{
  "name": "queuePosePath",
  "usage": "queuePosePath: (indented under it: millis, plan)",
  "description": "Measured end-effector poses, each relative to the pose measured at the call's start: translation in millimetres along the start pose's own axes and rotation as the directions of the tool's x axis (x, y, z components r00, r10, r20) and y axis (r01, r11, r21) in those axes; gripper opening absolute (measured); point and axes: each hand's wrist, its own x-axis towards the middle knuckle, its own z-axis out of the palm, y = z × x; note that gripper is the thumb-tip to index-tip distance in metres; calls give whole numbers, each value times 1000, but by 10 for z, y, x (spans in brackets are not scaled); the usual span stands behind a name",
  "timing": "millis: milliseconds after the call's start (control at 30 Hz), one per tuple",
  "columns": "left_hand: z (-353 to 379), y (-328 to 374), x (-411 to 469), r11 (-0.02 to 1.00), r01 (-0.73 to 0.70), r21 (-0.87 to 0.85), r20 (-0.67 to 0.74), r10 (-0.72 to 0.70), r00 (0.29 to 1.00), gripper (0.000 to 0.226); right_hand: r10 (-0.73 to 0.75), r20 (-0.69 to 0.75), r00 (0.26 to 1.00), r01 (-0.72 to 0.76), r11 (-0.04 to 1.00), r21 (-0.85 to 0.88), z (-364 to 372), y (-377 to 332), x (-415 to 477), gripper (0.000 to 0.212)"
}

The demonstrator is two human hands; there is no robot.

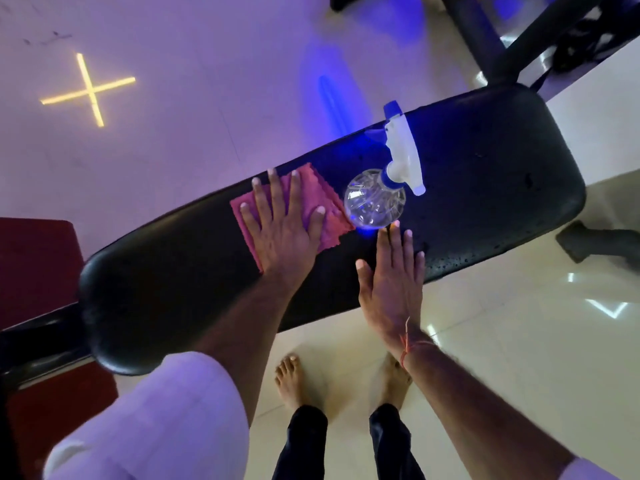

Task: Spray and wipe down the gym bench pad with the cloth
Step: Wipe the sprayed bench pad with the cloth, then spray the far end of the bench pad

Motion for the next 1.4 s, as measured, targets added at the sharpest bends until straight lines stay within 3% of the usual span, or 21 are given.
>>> queuePosePath:
  millis: [133,300,433,600,733,867,1033,1233,1400]
  plan:
    - [-28,65,-262,999,13,33,33,-14,999,74,-10,14,1000,10,999,40,-77,23,0,65]
    - [-177,39,-298,998,-55,-14,123,56,991,75,16,22,1000,-21,966,259,-291,38,45,74]
    - [-302,173,-337,974,-225,-10,191,223,956,83,78,-4,997,-63,831,552,-545,-13,176,91]
    - [-411,282,-267,978,-198,-62,280,208,937,101,79,15,997,-61,615,786,-896,-345,650,98]
    - [-531,369,-145,983,-183,-32,328,183,927,105,-22,25,999,-11,513,859,-1078,-537,942,63]
    - [-565,570,-74,983,-180,23,350,161,923,106,73,-39,997,8,379,926,-1292,-456,1094,19]
    - [-418,1060,80,976,-213,43,360,184,915,107,180,54,982,-94,220,971,-1609,149,1261,35]
    - [5,2040,415,961,-275,-16,331,265,906,108,205,118,971,-154,167,974,-1858,1060,1408,38]
    - [301,2742,680,941,-338,14,316,317,894,113,253,209,945,-281,295,913,-2026,1664,1660,30]
